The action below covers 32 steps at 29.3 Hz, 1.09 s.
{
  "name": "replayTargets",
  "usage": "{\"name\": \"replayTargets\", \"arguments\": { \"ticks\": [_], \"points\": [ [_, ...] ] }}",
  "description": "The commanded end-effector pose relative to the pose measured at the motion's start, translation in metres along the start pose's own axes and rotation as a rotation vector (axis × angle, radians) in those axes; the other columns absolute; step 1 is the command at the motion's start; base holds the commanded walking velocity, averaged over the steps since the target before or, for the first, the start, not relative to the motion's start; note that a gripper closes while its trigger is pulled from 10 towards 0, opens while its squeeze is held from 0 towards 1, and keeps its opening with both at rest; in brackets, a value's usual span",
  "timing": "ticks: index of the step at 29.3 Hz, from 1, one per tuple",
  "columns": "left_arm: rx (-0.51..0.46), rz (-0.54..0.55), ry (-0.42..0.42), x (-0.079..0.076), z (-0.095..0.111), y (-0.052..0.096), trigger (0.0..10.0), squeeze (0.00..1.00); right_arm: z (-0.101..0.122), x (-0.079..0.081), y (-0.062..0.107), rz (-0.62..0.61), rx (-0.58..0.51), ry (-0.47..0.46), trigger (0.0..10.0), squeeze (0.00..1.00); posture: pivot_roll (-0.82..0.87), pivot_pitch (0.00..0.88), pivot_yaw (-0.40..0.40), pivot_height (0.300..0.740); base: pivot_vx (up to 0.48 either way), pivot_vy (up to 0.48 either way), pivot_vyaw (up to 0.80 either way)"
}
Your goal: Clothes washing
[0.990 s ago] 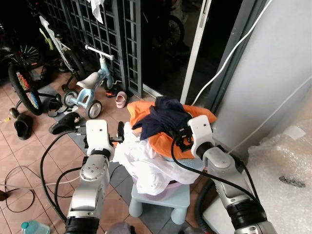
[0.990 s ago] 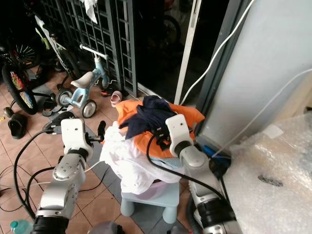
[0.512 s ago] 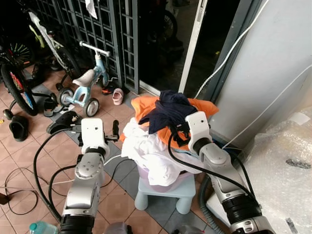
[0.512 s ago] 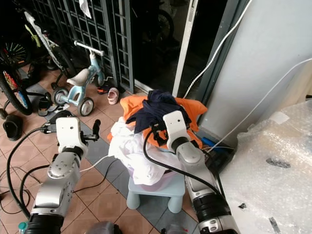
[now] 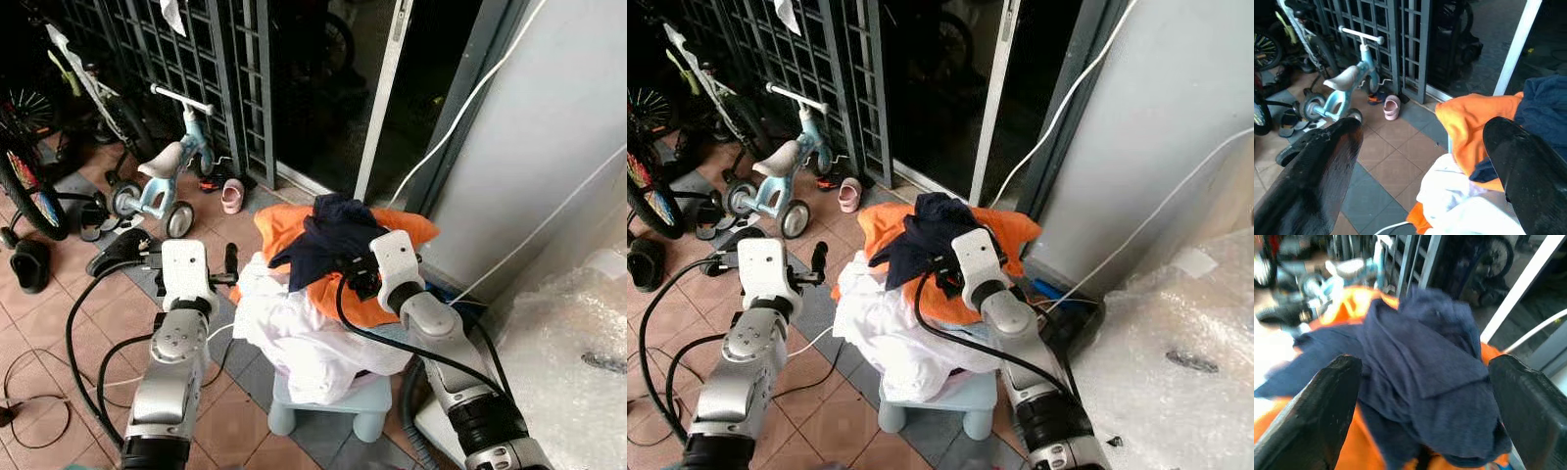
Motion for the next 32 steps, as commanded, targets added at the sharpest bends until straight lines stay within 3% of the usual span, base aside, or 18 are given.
{"name": "replayTargets", "arguments": {
  "ticks": [1,10,11,12,13,14,20,26,32],
  "points": [
    [-0.001,0.023,-0.018,0.010,0.002,0.001,10.0,0.00,0.006,0.008,-0.005,0.040,-0.013,0.006,10.0,0.00,-0.02,0.011,-0.016,0.740,0.000,0.000,0.00],
    [0.017,0.030,-0.019,0.010,0.000,0.002,10.0,0.00,0.016,0.005,-0.027,0.071,-0.007,0.066,10.0,0.00,0.00,0.011,-0.020,0.740,0.000,0.000,0.00],
    [0.019,0.028,-0.020,0.010,0.000,0.002,10.0,0.00,0.013,0.003,-0.030,0.055,0.030,0.061,8.2,0.00,0.00,0.010,-0.023,0.740,0.000,0.000,0.00],
    [0.021,0.028,-0.020,0.010,0.000,0.002,10.0,0.00,0.011,0.002,-0.032,0.045,0.057,0.055,8.2,0.00,0.00,0.010,-0.023,0.740,0.000,0.000,0.00],
    [0.022,0.028,-0.021,0.009,-0.001,0.002,10.0,0.00,0.006,-0.001,-0.034,0.030,0.096,0.032,0.8,0.00,0.00,0.010,-0.023,0.740,0.000,0.000,0.00],
    [0.023,0.030,-0.021,0.009,-0.001,0.003,10.0,0.00,0.001,-0.002,-0.035,0.021,0.132,0.002,0.0,0.00,0.01,0.011,-0.029,0.740,0.000,0.000,0.00],
    [0.032,0.052,-0.017,0.014,-0.001,0.006,10.0,0.00,-0.021,0.006,-0.032,0.064,0.256,-0.100,0.0,0.00,0.02,0.013,-0.034,0.740,0.000,0.000,0.00],
    [0.047,0.040,-0.025,0.013,-0.002,0.004,10.0,0.00,-0.029,0.019,-0.032,0.133,0.281,-0.157,0.0,0.00,0.02,0.014,-0.024,0.740,0.000,0.000,0.00],
    [0.056,0.033,-0.032,0.011,-0.003,0.002,10.0,0.00,-0.031,0.021,-0.032,0.133,0.294,-0.170,0.0,0.00,0.01,0.011,-0.021,0.740,0.000,0.000,0.00]
  ]
}}
Point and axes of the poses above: a point about 5 cm out from each wrist's last joint towards the gripper, its own y axis pointing back from the gripper into the wrist, its own z axis along the axis of the wrist's last joint, x = y × z, the point moved 1 cm from there along -y, pointing out of the wrist towards the gripper, and after that the axes turned 10 degrees about y, right-handed, at the moved point
